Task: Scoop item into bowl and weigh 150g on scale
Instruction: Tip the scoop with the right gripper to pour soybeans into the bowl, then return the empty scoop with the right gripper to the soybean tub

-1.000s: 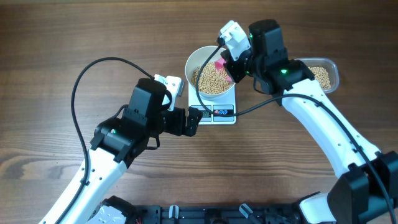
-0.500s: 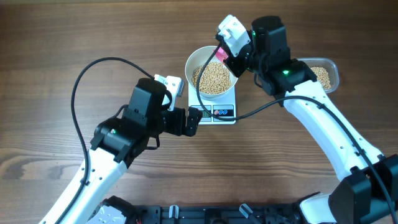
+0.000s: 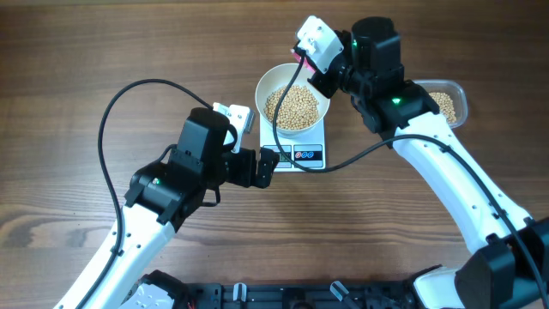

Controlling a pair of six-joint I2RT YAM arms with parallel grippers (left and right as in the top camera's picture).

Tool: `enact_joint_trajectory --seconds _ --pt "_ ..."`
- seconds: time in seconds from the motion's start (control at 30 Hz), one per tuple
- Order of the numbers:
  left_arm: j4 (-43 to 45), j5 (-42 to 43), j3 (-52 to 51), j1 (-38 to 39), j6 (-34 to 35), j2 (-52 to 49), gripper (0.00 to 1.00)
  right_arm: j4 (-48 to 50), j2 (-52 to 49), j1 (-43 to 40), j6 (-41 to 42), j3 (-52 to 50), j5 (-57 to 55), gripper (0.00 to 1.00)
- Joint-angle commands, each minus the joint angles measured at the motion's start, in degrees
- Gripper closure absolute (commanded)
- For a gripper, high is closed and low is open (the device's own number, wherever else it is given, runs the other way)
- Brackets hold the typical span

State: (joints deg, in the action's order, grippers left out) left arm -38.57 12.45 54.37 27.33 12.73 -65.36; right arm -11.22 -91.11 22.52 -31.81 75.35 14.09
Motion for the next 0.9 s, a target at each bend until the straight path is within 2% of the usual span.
enact_joint_trajectory --seconds 0.0,0.33,0.4,0.53,0.7,0.87 --pt "0.17 -0.09 0.0 0.31 -0.31 -0.33 0.0 0.02 2.32 0.2 -0.98 -0.04 2.97 0.96" --pt "0.17 -0.09 0.0 0.31 -0.31 -0.33 0.0 0.2 4.13 1.05 -0.07 -0.04 2.97 0.96" --pt "0.17 -0.09 0.0 0.31 -0.31 -0.33 0.0 0.04 4.13 0.81 4.17 -0.04 2.99 0.96" --pt "0.17 -0.09 0.0 0.31 -0.31 -0.33 0.0 -0.81 4.13 -0.66 17.99 -0.04 2.97 0.96" --pt "0.17 -0.09 0.0 0.31 -0.31 -0.33 0.0 -0.35 4.68 -6.23 34.38 -0.04 3.74 0.96" --pt "0.17 -0.09 0.0 0.31 -0.31 -0.33 0.0 -0.24 5.53 -16.52 41.03 -0.04 11.26 0.96"
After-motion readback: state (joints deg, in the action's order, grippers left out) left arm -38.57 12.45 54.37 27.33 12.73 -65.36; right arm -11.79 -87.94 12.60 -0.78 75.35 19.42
